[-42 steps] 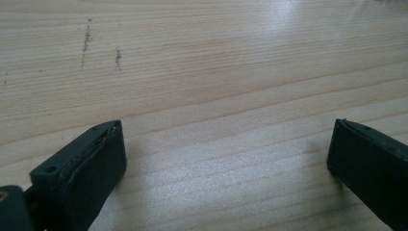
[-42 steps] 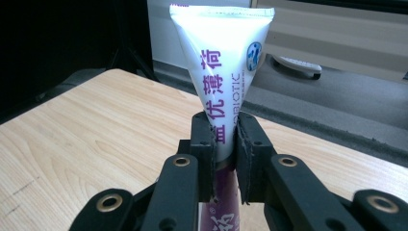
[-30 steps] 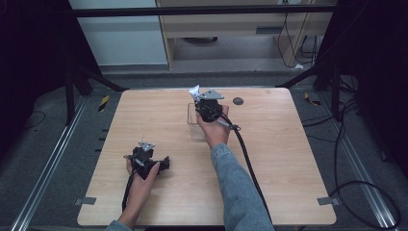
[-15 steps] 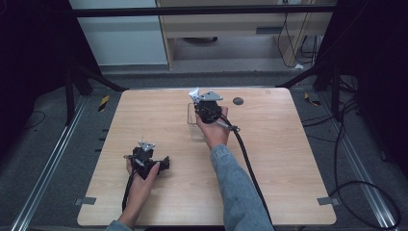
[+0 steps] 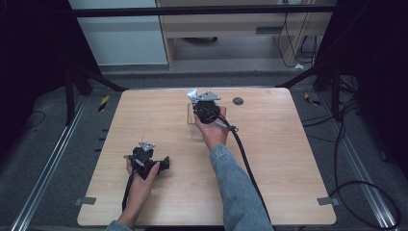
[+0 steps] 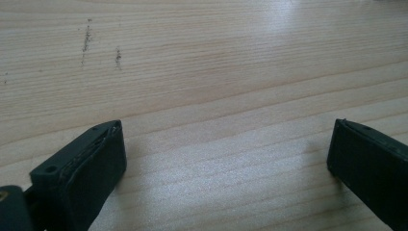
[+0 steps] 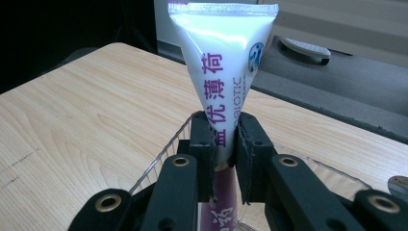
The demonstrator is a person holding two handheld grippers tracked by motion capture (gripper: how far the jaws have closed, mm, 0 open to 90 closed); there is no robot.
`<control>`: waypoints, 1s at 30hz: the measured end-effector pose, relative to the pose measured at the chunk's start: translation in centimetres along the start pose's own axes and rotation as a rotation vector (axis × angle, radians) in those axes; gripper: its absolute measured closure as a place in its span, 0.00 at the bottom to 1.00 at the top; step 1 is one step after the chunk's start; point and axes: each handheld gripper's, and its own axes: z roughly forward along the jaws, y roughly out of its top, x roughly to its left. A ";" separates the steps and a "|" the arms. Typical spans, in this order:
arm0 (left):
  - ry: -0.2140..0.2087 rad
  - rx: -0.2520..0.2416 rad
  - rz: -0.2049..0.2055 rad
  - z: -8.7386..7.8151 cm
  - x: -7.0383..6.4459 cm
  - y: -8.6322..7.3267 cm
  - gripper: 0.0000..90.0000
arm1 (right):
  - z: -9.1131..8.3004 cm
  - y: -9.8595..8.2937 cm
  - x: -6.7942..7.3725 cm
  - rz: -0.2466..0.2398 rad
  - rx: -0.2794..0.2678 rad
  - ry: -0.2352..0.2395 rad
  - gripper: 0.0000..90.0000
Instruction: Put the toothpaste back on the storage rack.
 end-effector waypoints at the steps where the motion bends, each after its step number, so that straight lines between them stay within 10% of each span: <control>1: 0.000 0.000 0.000 0.0 0.0 0.0 0.00 | 0.0 0.0 0.0 0.000 0.000 0.000 0.87; 30: -0.002 0.000 0.002 0.0 0.0 0.0 0.00 | 1.4 0.5 0.9 -0.032 0.027 0.005 0.87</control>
